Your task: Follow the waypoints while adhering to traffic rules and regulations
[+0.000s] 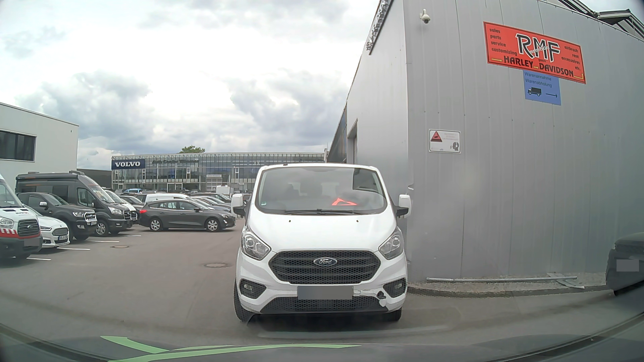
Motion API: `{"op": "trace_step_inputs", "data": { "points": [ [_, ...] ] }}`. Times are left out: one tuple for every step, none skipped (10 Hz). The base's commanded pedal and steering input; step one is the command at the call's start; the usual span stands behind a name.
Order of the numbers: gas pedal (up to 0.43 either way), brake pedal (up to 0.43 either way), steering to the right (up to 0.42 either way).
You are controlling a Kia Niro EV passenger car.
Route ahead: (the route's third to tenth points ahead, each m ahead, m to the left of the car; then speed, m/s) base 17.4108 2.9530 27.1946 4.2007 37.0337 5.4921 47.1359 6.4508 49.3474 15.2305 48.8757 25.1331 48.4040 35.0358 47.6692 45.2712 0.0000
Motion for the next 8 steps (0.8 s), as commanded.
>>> {"op": "trace_step_inputs", "data": {
  "points": [
    [0.0,0.451,-0.463],
    [0.0,0.457,-0.462],
    [0.0,0.457,-0.463],
    [0.0,0.457,-0.462],
    [0.0,0.457,-0.462],
    [0.0,0.457,-0.462],
    [0.0,0.457,-0.462],
    [0.0,0.457,-0.463]
  ]
}}
